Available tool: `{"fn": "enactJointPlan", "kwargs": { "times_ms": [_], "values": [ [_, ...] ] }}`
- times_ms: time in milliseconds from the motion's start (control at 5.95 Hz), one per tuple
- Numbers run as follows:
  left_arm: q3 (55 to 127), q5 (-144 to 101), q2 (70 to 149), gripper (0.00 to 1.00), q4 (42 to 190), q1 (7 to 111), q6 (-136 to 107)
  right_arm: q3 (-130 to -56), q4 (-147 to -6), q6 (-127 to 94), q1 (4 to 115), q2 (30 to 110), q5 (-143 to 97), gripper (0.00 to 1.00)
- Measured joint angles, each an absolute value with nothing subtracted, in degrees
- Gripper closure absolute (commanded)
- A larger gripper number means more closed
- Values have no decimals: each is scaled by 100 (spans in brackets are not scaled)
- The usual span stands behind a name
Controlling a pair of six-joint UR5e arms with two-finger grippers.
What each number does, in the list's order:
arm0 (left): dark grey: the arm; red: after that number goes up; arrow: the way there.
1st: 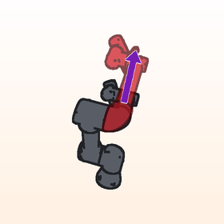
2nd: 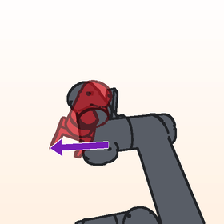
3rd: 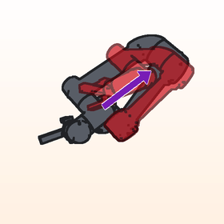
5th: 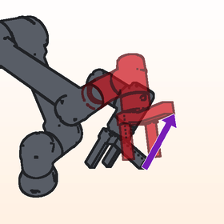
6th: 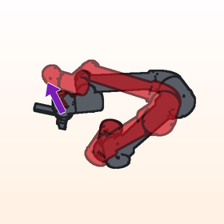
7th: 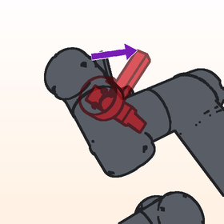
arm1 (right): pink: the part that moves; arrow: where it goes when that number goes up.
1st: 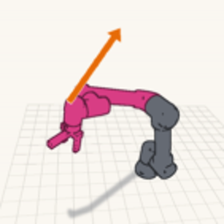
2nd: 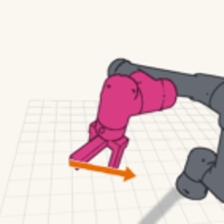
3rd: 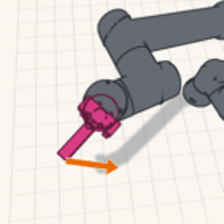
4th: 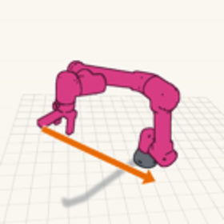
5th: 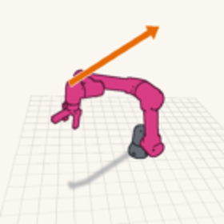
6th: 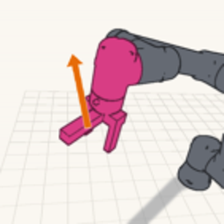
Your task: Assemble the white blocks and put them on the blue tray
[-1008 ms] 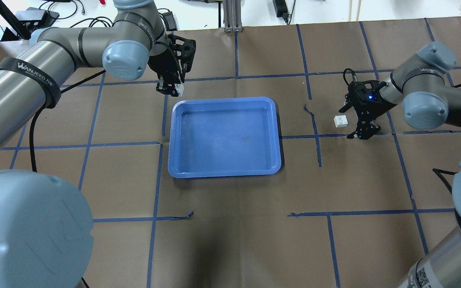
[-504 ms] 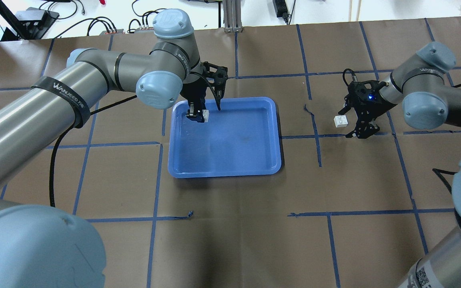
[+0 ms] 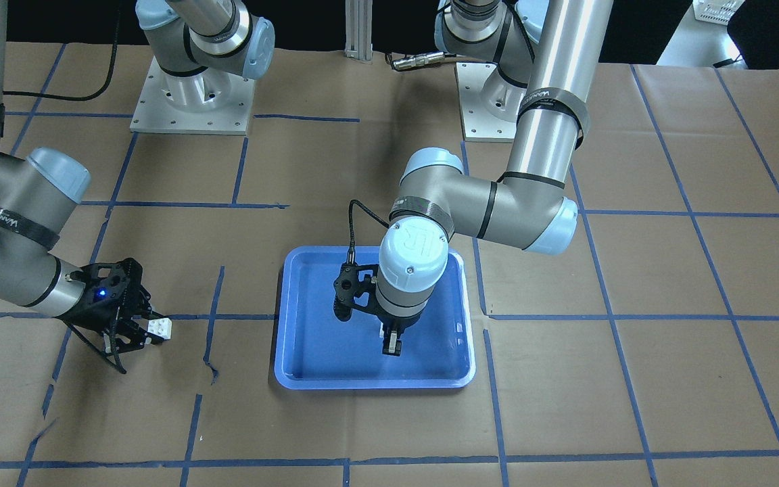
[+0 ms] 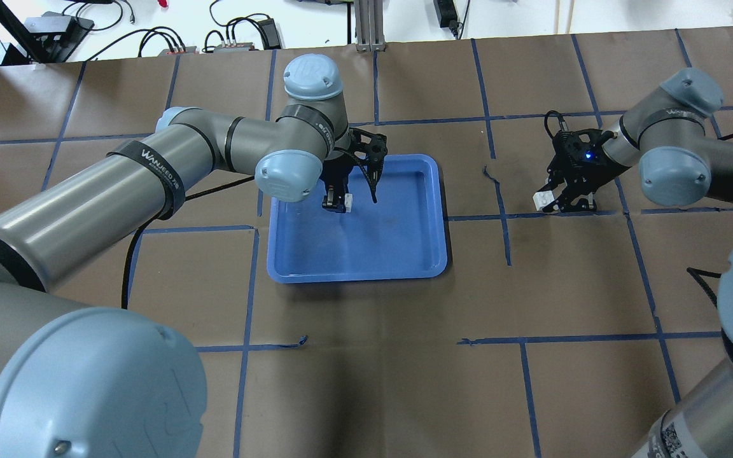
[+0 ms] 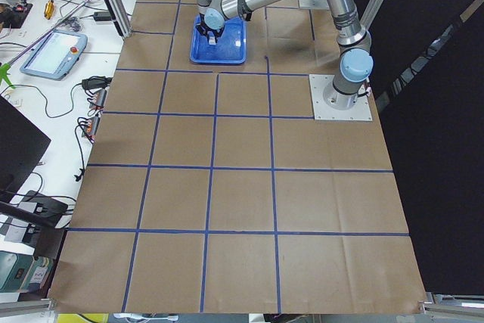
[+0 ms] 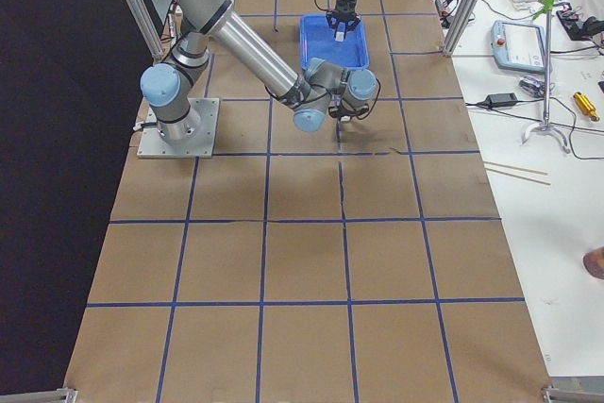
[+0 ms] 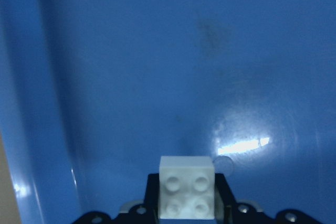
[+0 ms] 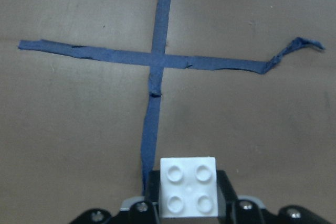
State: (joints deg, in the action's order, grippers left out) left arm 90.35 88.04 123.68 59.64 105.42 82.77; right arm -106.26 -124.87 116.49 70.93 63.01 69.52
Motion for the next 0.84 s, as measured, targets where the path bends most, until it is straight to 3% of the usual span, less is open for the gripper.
{"fn": "enactJointPlan", "kwargs": {
  "times_ms": [168, 504, 840],
  "values": [
    [9086, 8803, 12373, 30, 5986, 10554, 8267, -10617, -12508, 11648, 7093, 6317, 6952, 76],
    [9282, 8798, 12331, 15, 5963, 10587, 7830, -10465, -12509, 11526, 7108, 6399, 6944, 77],
    [9298, 8774, 12134, 15, 6034, 10592, 7177, -10267, -12251, 11256, 7146, 6780, 6877, 78]
  ]
}}
